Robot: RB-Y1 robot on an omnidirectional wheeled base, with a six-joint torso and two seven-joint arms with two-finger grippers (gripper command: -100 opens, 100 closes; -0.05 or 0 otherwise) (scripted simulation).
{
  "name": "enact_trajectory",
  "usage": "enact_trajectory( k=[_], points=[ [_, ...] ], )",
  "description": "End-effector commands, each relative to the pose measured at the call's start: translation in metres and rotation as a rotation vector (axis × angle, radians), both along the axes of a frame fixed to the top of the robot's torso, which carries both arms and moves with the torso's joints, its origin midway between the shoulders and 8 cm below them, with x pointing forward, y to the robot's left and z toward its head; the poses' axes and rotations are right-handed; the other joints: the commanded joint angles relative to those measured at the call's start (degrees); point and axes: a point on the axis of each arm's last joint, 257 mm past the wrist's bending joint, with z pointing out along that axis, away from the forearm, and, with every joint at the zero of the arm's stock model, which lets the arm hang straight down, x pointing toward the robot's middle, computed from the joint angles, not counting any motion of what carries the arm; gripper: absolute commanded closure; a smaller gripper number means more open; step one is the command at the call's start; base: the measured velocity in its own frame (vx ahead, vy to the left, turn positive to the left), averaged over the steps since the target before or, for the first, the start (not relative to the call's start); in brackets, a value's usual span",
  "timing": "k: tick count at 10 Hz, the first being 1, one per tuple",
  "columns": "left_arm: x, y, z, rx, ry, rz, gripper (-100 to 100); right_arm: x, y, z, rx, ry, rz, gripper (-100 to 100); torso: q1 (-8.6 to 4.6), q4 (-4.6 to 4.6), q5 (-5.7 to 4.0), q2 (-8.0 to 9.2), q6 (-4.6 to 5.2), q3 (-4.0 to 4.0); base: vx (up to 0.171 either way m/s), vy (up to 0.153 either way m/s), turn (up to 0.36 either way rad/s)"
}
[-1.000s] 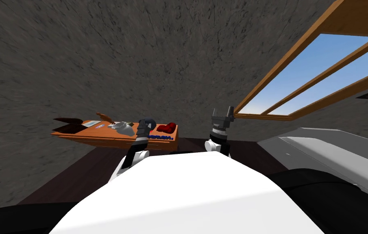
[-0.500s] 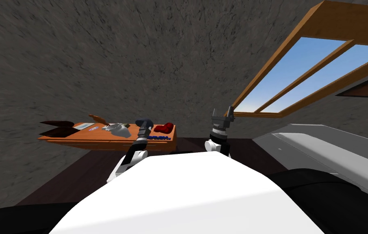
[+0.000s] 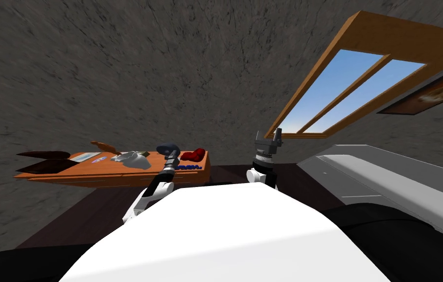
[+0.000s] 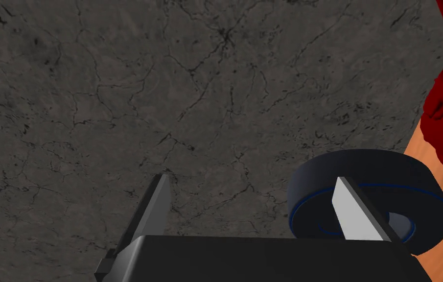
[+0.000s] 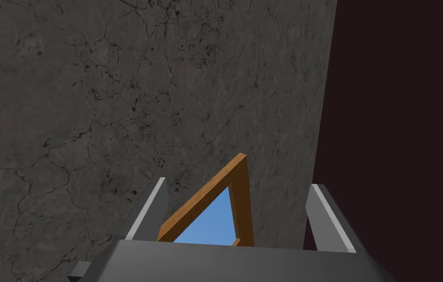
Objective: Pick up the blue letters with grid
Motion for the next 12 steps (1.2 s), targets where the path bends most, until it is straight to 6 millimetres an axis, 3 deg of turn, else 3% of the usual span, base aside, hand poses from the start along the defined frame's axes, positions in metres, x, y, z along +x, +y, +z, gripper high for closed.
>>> enact_trajectory(
  k=[1, 6, 7, 8, 9, 12],
  points=[
    [-0.002, 0.006, -0.018, -0.005, 0.055, 0.011, -100, 0.0, 0.0, 0.0, 0.0, 0.0, 0.0, 0, 0.0, 0.0, 0.0, 0.0, 0.0, 0.0, -0.01, -0.043, -0.078],
    [-0.018, 0.052, -0.085, -0.034, 0.276, 0.073, -100, 0.0, 0.0, 0.0, 0.0, 0.0, 0.0, 0, 0.08, -0.01, 0.01, -0.05, -0.03, -0.03, 0.002, -0.045, -0.113],
    [-0.02, 0.052, -0.091, -0.039, 0.3, 0.075, -100, 0.0, 0.0, 0.0, 0.0, 0.0, 0.0, 0, 0.08, -0.02, 0.01, -0.08, -0.01, -0.04, 0.011, -0.031, -0.078],
    [-0.028, 0.067, -0.108, -0.049, 0.357, 0.096, -100, 0.0, 0.0, 0.0, 0.0, 0.0, 0.0, 0, 0.12, -0.02, 0.02, -0.09, -0.03, -0.05, 0.015, -0.031, -0.167],
    [-0.03, 0.067, -0.114, -0.054, 0.38, 0.097, -100, 0.0, 0.0, 0.0, 0.0, 0.0, 0.0, 0, 0.13, -0.02, 0.02, -0.1, -0.01, -0.05, 0.014, -0.019, -0.08],
    [-0.051, 0.096, -0.15, -0.083, 0.509, 0.141, -100, 0.0, 0.0, 0.0, 0.0, 0.0, 0.0, 0, 0.17, -0.02, 0.03, -0.1, -0.05, -0.06, 0.02, -0.016, -0.129]
  ],
)
